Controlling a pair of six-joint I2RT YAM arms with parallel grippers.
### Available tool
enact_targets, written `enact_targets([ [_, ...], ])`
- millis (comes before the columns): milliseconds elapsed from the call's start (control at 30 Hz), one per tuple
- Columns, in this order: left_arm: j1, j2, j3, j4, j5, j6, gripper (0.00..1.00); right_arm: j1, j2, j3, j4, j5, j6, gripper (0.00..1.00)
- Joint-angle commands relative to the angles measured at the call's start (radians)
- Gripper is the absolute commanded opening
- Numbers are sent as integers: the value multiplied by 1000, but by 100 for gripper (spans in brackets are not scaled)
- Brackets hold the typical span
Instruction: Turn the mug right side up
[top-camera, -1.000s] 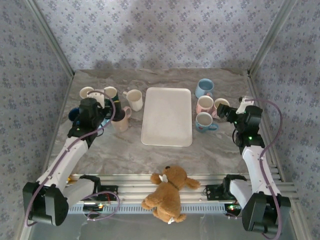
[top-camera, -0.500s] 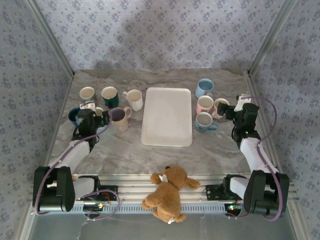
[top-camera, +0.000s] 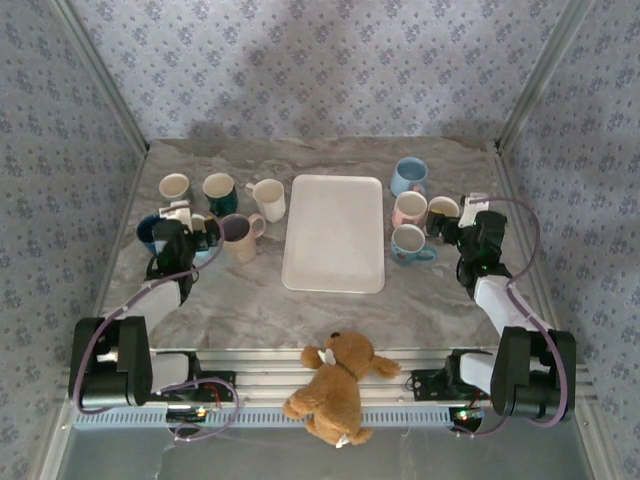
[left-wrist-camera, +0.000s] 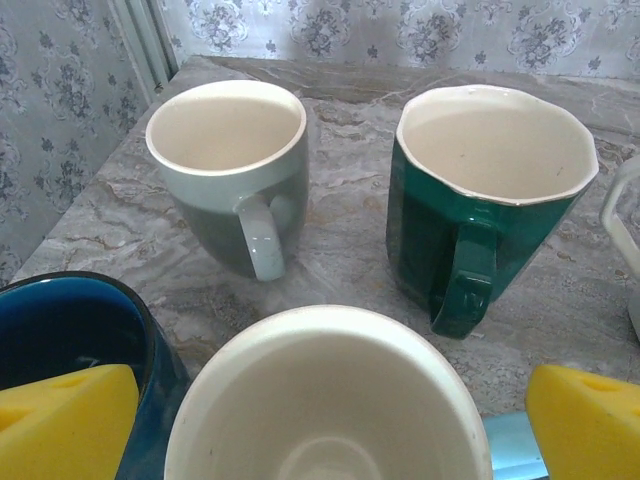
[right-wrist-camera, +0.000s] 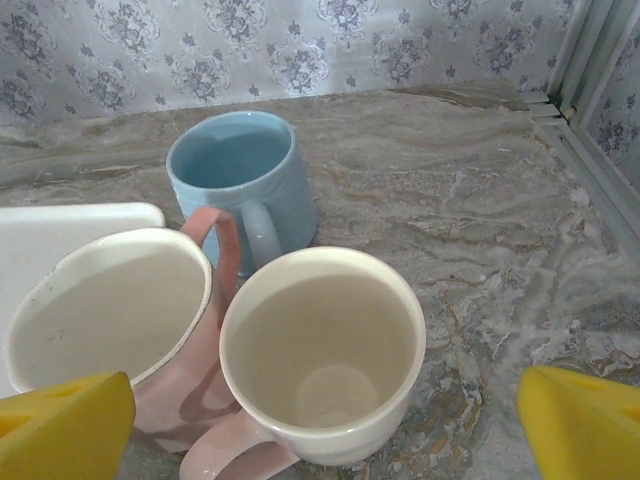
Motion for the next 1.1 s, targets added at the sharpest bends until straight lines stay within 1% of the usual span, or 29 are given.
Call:
enact_targets([
  [0,7,29,1,42,33,28,99,8,13,-16,38,-7,-23,100],
  [467,12,100,-11,127,57,39,99,23,38,-40,86,2,-23,100],
  [600,12,112,-20,147,64,39,99,28,51,-60,130,4,-28,100],
  [800,13,123,-21,156,73,40,99,36,108,-74,183,18,-37,100],
  [967,15,122,-22,157,79,38,99,35,158,-66,192,97,-20,100],
  [1067,16,125,-19,152,80,37,99,31,197,-84,249,82,-24,100],
])
